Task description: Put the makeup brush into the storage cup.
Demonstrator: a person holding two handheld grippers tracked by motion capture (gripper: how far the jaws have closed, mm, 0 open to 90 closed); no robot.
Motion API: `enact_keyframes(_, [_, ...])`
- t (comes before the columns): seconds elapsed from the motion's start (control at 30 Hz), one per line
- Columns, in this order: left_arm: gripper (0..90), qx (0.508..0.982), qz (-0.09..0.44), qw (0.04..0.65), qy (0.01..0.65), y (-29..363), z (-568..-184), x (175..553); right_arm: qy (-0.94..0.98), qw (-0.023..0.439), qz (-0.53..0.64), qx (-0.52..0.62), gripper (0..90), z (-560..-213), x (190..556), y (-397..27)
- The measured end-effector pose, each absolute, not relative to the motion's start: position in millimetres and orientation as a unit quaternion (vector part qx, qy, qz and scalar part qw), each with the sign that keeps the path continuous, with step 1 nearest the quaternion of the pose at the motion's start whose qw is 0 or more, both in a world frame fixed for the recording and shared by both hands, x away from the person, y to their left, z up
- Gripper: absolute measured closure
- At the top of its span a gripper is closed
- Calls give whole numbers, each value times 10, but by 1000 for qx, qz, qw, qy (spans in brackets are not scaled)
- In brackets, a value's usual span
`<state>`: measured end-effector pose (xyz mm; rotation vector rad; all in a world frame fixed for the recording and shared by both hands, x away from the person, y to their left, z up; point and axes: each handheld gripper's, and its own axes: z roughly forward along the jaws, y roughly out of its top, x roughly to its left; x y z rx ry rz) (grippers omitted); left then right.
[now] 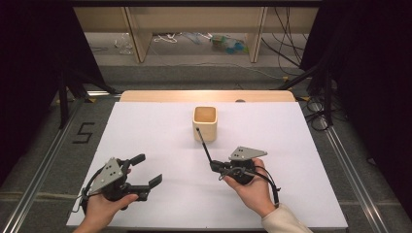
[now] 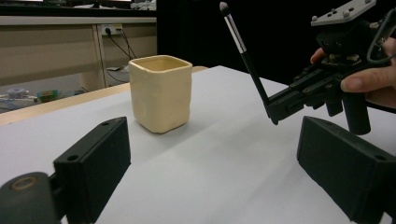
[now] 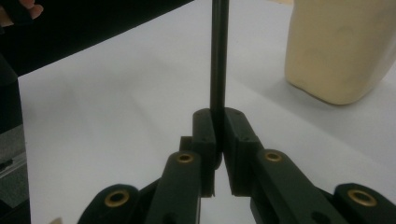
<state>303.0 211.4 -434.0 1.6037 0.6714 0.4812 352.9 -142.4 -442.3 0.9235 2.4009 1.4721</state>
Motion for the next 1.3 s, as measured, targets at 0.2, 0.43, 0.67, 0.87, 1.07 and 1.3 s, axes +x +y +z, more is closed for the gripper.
enact_keyframes(0.2, [113, 704, 193, 619, 289, 1928, -4317, 3145, 805, 94, 495, 312, 843, -4428, 3517, -1415])
enact_keyframes(0.43, [122, 715, 174, 618, 276, 1664, -4290, 3239, 805, 94, 499, 309, 843, -4416, 3505, -1405])
enact_keyframes(0.67, [149, 717, 164, 622, 269, 1500, -4248, 3307, 803, 99, 501, 306, 843, -4418, 3504, -1399])
enact_keyframes(0.87, [160, 719, 157, 626, 258, 1351, -4208, 3388, 805, 104, 497, 306, 843, -4409, 3501, -1408])
enact_keyframes(1.07, [206, 716, 151, 629, 260, 1253, -4206, 3451, 802, 104, 504, 302, 843, -4420, 3502, -1390])
enact_keyframes(1.3, [249, 718, 325, 569, 236, 1328, -4127, 3680, 802, 102, 505, 300, 843, -4429, 3499, -1371])
